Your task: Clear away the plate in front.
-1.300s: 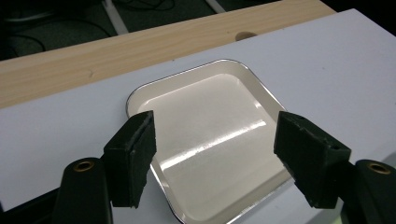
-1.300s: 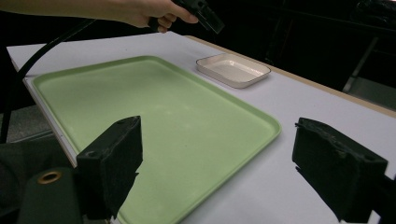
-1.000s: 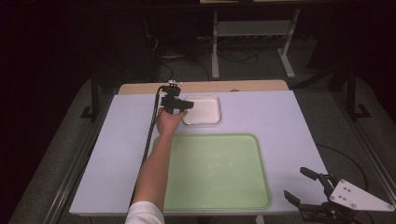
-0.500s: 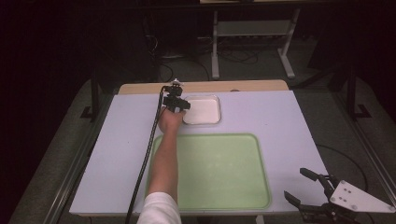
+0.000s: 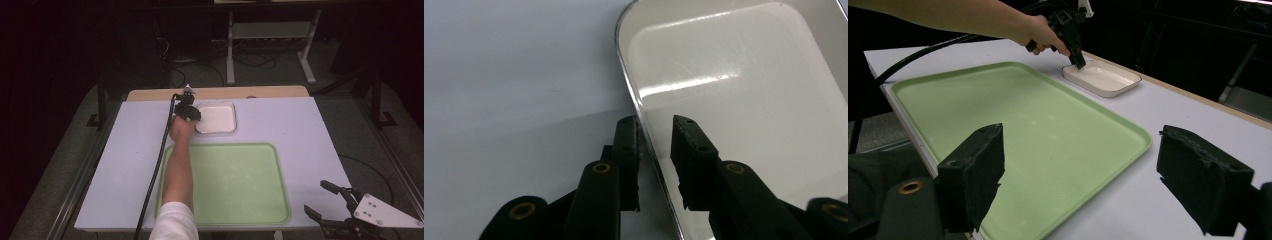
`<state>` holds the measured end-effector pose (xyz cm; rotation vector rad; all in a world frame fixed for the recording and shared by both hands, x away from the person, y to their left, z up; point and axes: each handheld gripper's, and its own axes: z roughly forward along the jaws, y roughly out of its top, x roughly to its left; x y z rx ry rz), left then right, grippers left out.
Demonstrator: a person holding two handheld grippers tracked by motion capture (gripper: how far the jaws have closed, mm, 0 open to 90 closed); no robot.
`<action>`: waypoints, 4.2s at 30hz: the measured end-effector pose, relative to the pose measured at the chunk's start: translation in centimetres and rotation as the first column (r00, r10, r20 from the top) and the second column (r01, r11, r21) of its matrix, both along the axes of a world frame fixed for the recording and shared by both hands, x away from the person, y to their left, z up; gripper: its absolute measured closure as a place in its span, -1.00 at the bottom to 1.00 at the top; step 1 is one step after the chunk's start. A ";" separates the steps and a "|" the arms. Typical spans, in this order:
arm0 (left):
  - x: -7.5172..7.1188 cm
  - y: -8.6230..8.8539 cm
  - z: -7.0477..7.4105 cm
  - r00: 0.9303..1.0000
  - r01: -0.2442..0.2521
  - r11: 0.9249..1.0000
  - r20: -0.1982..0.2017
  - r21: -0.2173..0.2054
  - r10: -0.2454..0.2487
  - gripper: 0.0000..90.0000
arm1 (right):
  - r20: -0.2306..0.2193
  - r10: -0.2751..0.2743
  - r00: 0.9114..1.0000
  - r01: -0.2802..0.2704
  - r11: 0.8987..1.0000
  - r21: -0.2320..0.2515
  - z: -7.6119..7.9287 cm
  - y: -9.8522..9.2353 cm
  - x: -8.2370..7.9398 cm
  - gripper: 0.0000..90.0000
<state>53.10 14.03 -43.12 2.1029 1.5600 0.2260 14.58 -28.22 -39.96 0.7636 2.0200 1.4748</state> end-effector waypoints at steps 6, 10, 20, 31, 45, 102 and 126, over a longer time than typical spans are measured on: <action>0.1 0.2 -0.2 1.000 0.001 1.000 -0.014 -0.010 -0.001 0.68 | -0.002 0.001 1.000 0.000 1.000 0.009 0.0 -0.1 0.0 -0.58; 0.2 0.3 -0.1 0.999 -0.023 0.999 -0.034 -0.025 0.022 0.69 | 0.000 0.002 1.000 -0.002 1.000 0.008 0.0 -0.2 -0.1 -0.57; 0.1 0.1 -0.2 1.000 -0.018 1.000 -0.015 -0.019 0.018 0.72 | -0.001 0.007 1.000 -0.007 1.000 0.007 0.0 -0.1 -0.1 -0.55; 0.3 0.7 -0.6 0.986 -0.159 0.972 -0.084 -0.175 0.146 0.97 | -0.003 0.011 1.000 -0.011 1.000 0.004 -0.1 -0.2 -0.2 -0.51; -0.3 1.7 0.5 0.983 -0.185 0.960 -0.034 -0.211 0.182 0.97 | 0.003 0.009 1.000 -0.009 1.000 0.006 0.0 -0.3 -0.4 -0.49; -13.9 6.1 2.1 0.987 -0.130 0.855 0.020 -0.502 0.162 0.97 | -0.005 0.020 1.000 -0.020 1.000 -0.005 -0.3 0.4 -0.5 -0.45; -21.7 6.2 -0.3 0.980 -0.165 0.877 0.027 -0.452 0.198 0.97 | -0.005 0.018 1.000 -0.018 1.000 -0.019 -0.4 0.8 -0.6 -0.45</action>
